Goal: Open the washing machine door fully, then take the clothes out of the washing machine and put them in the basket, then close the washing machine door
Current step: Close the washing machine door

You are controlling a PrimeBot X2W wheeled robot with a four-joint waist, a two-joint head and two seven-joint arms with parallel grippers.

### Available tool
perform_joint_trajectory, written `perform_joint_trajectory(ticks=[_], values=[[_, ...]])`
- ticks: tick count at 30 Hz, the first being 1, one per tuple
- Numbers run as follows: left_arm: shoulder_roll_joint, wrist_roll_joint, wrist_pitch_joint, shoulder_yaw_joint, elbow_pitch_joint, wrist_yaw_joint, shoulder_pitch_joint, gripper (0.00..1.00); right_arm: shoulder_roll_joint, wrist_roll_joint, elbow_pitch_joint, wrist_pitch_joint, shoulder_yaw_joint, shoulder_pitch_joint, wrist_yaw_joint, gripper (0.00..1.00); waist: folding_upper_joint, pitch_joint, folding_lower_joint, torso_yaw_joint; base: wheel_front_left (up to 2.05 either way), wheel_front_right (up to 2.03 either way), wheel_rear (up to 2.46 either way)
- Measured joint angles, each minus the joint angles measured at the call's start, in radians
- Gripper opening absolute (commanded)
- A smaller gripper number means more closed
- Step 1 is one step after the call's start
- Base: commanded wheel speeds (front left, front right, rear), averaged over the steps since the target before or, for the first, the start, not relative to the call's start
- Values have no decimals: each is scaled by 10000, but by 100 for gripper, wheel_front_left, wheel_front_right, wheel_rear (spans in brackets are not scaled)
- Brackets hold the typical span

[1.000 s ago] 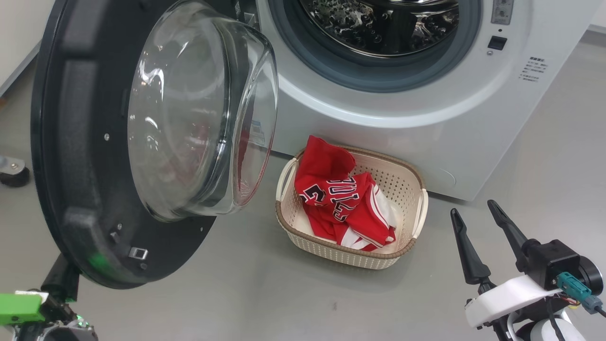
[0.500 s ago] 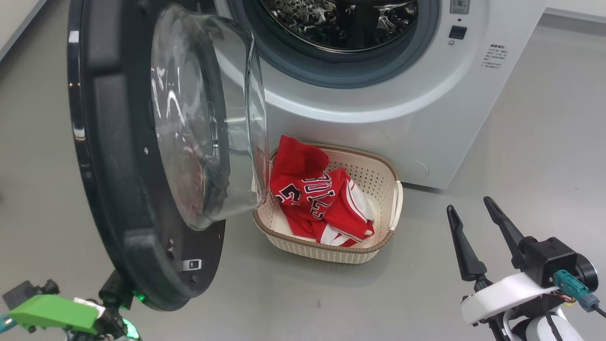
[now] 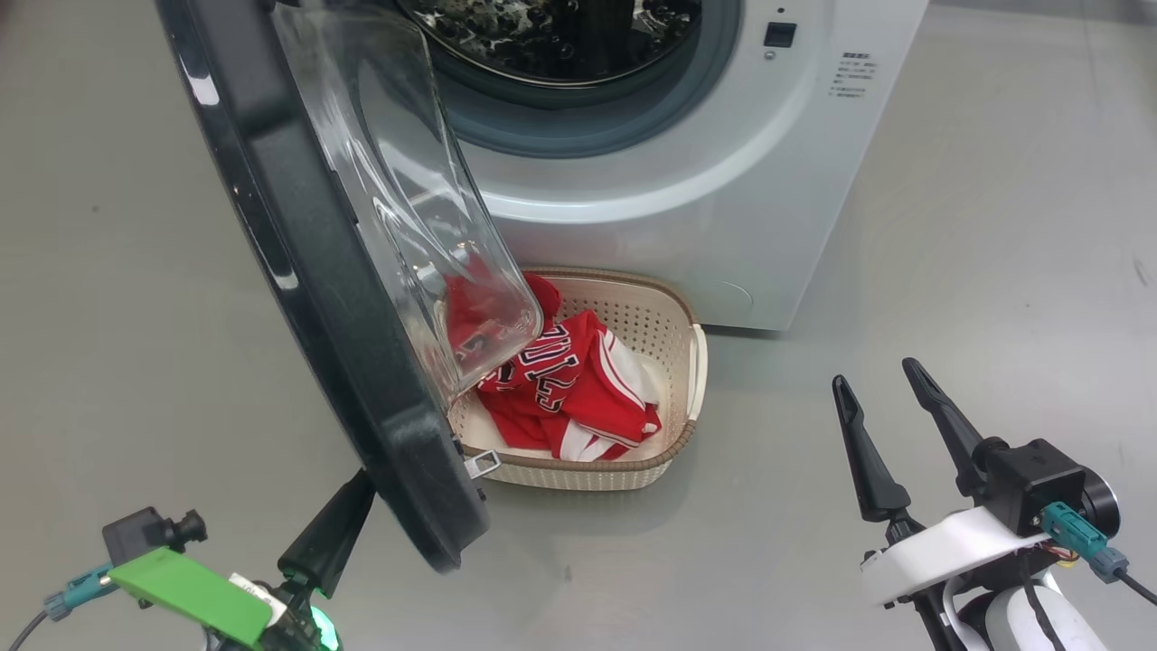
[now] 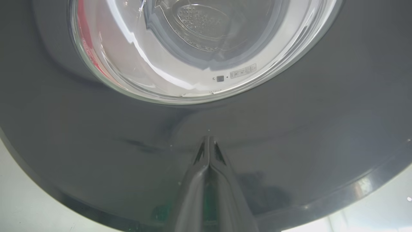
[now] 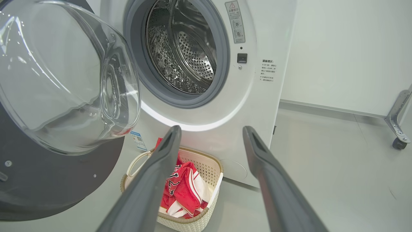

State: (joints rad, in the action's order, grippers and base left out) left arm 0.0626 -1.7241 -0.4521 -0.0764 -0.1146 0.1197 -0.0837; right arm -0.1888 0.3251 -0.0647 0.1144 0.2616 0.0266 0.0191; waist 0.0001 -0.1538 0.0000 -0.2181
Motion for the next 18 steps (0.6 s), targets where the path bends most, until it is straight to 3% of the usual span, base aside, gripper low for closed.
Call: perform_joint_trajectory(ticks=[18], values=[[-92, 280, 324, -832, 142, 2, 1064, 0, 121, 12, 109, 305, -140, -445, 21, 100, 0, -600, 0, 2246, 0, 0, 0]])
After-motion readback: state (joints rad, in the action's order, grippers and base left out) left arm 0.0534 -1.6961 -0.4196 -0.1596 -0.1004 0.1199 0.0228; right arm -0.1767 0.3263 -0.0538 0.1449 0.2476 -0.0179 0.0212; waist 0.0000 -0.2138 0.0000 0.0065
